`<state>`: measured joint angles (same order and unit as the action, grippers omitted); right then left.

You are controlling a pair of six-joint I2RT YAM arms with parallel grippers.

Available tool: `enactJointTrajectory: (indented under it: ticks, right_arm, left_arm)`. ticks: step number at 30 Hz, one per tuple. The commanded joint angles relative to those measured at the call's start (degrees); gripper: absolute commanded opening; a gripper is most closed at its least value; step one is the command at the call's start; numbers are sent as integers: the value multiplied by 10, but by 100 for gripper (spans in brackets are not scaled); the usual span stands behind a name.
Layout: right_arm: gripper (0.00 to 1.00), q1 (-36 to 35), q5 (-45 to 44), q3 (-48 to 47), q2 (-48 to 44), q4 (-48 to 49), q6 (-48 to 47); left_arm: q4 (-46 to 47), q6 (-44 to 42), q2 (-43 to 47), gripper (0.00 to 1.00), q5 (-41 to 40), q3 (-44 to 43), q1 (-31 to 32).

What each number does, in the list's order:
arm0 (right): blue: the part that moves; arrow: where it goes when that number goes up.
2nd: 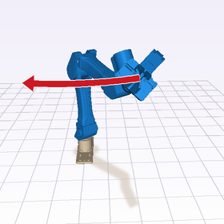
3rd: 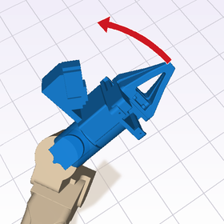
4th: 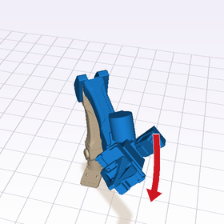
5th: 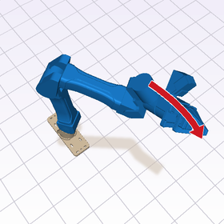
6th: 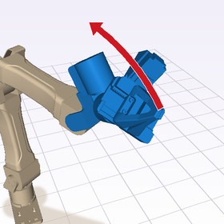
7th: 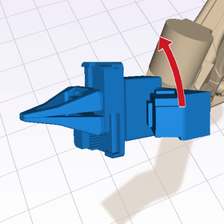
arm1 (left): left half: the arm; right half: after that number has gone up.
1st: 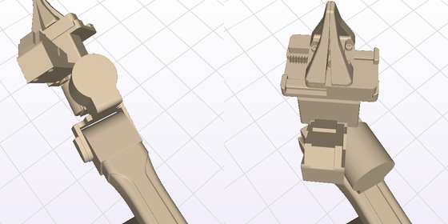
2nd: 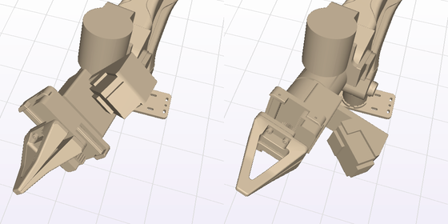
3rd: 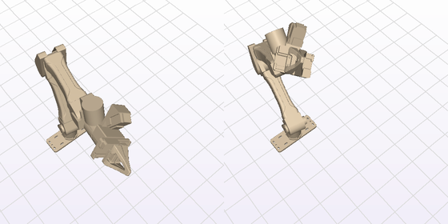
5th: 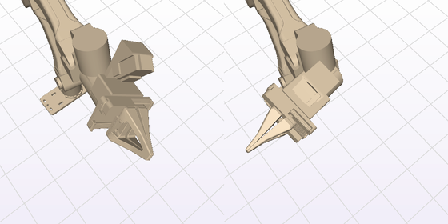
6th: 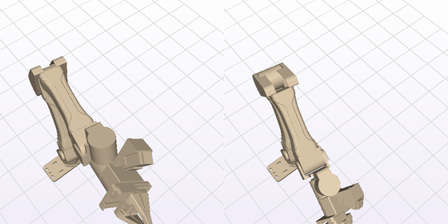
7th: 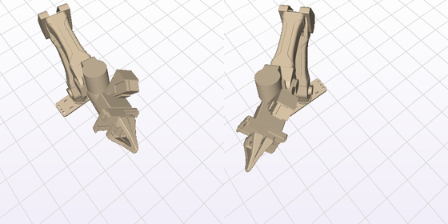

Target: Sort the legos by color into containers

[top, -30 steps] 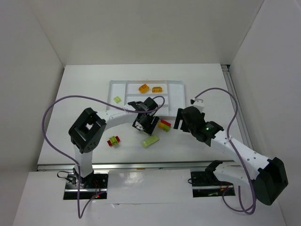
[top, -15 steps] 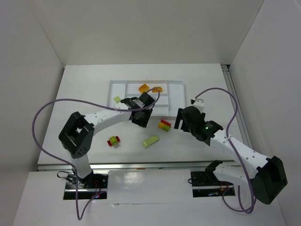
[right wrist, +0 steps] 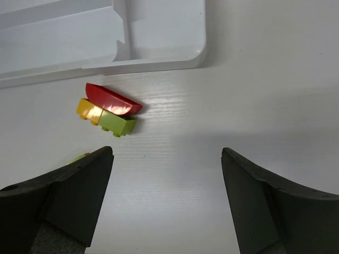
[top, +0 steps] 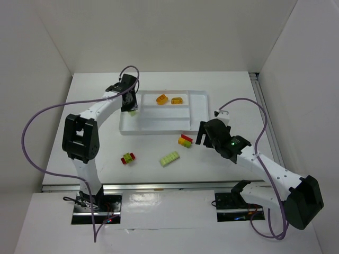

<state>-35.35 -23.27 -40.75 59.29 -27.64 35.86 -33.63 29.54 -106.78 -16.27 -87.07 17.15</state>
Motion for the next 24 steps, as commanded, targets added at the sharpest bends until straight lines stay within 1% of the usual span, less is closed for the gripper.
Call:
enactJointTrajectory:
  ticks: [1,2,4,5,6,7,9,10,11,12,13,15,16,18,19,20,21,22,24]
  right_arm:
    - [90,3,-7,3,-1,24,-6]
    - [90,3,-7,3,-1,24,-11]
    - [90,3,14,3,-1,29,-19]
    - [90,3,23,3,-1,29,-27]
    - [90,3,32,-2,7,29,-27]
    - [90,3,54,-2,13,35,-27]
    - [91,3,77,-2,31,42,-49]
    - [91,3,124,-2,39,55,-64]
    - [91,3,146,-9,61,61,-89]
    - [91,-3,161,-9,72,61,-95]
    - [91,-23,168,-16,84,61,-100]
    - [91,-48,169,-24,114,56,-106]
    - [91,-69,169,-32,122,51,-106]
    - [93,-84,188,-32,138,68,-100]
    - [93,-95,196,-32,138,76,-100]
    - [94,-95,196,-32,144,81,-90]
    - [94,-95,196,-32,149,86,-79]
    - [94,-95,191,-32,149,87,-71]
    - [94,-95,148,-38,149,73,-61]
  left_arm:
    - [-2,17,-40,2,17,-42,-12]
    - [-2,17,-47,25,11,-52,-12]
    - [-2,22,-54,57,5,-52,-12]
    - [-2,28,-54,70,5,-52,-12]
    - [-2,28,-54,89,5,-52,-12]
    - [-2,28,-47,94,5,-52,-12]
    - [-2,22,-30,95,-1,-52,-1]
    - [-7,22,-22,95,-7,-52,-1]
    - [-15,9,0,95,-21,-47,21]
    - [-15,2,11,95,-59,-47,34]
    - [-23,-4,24,94,-74,-38,60]
    - [-30,-9,63,92,-75,-15,82]
    - [-30,-9,76,90,-63,-5,89]
    - [-24,-14,101,87,-35,27,107]
    - [-24,-24,122,87,-4,35,113]
    - [-15,-31,131,84,9,43,120]
    - [-10,-57,139,84,27,58,135]
    - [-10,-67,145,84,53,64,142]
    - [-10,-86,158,83,68,84,154]
